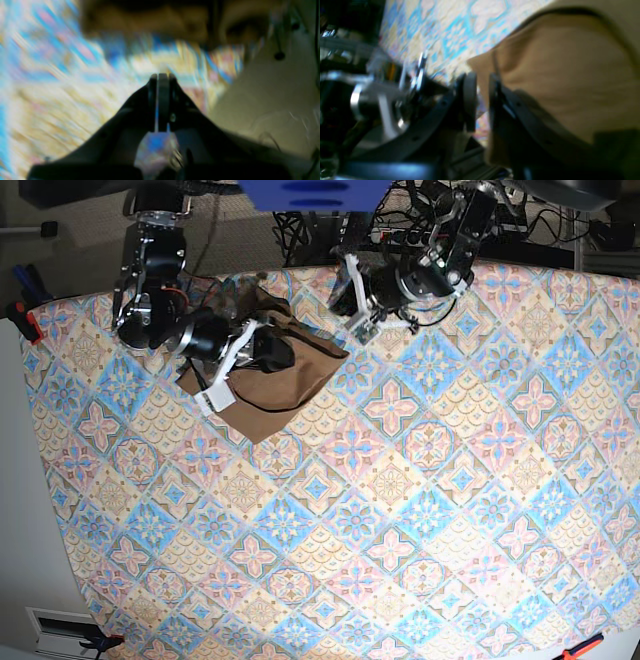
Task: Layout the t-shirt on the table in an organized manner, then fold the t-shirt properly
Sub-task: 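Bring both grippers together on the bundle and press it flat, then grasp the bundle's edge with the left gripper and fold it toward the right gripper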
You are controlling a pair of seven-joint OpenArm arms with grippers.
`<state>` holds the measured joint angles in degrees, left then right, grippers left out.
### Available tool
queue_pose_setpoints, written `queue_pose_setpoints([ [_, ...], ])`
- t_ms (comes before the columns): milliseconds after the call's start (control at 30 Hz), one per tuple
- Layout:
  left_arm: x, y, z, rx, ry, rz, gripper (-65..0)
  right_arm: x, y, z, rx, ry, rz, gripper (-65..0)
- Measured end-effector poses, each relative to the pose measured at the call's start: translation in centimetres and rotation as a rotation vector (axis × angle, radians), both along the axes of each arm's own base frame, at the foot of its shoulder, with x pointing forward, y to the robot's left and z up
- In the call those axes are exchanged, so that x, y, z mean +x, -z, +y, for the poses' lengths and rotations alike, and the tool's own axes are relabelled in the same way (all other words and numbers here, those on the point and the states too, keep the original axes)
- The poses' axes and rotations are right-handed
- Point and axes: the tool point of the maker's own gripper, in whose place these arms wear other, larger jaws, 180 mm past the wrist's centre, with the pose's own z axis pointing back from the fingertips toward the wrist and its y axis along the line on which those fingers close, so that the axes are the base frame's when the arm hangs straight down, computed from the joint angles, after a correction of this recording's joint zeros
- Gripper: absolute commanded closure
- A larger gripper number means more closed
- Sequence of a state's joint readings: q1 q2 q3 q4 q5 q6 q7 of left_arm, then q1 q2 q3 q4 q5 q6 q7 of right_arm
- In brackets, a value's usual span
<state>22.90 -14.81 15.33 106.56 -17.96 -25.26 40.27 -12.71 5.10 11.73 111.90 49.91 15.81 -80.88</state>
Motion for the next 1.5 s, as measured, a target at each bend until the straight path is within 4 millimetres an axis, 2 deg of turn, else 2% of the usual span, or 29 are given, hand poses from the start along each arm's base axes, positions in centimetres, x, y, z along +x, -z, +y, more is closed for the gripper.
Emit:
queue_pose_setpoints([
  [300, -1.4, 0.3, 0.8, 0.004, -0.028, 0.028, -1.5, 1.2, 0.8, -1.7, -0.005, 0.055, -0.023, -8.3],
  [367, -1.4, 0.0, 0.6, -0.001, -0.022, 0.02, -1.5, 1.3, 1.5, -2.0, -0.001, 0.075, -0.007, -8.3],
  [467, -0.9, -0.8, 0.5, -0.01, -0.021, -0.003, -1.5, 1.0, 4.0, -2.5, -0.048, 0.089, 0.039, -8.3],
  [533, -0.8, -1.2, 0.4, -0.014, -0.022, -0.015, -1.5, 0.3, 5.2, -1.7, -0.097, 0.028, 0.03, -8.3],
  [633, -0.8, -1.2, 0.4, -0.015, -0.022, -0.015, -1.5, -0.3, 5.1, 0.8, -0.085, -0.047, -0.005, -8.3],
  [700, -0.8, -1.2, 0.4, -0.014, -0.021, -0.014, -1.5, -0.7, 5.2, 1.8, -0.08, -0.068, -0.007, -8.3],
  [1000, -0.5, -1.3, 0.4, -0.013, -0.021, -0.021, -1.5, -2.8, 6.2, 1.8, -0.09, -0.092, 0.038, -8.3],
  [1167, -0.4, -1.3, 0.4, -0.013, -0.021, -0.024, -1.5, -3.7, 7.0, 0.1, -0.139, -0.102, 0.059, -8.3],
  [1267, -0.5, -1.3, 0.4, -0.014, -0.021, -0.023, -1.5, -3.8, 6.3, -0.1, -0.155, -0.111, 0.039, -8.3],
  [1367, -0.4, -1.3, 0.4, -0.013, -0.022, -0.024, -1.5, -2.7, 2.9, 0.8, -0.134, -0.134, -0.071, -8.3],
  [1433, -0.4, -1.3, 0.4, -0.013, -0.021, -0.023, -1.5, -3.1, 3.1, 0.7, -0.146, -0.162, -0.039, -8.3],
  [1500, -0.4, -1.3, 0.4, -0.014, -0.021, -0.025, -1.5, -3.6, 4.0, -0.7, -0.196, -0.158, 0.018, -8.3],
])
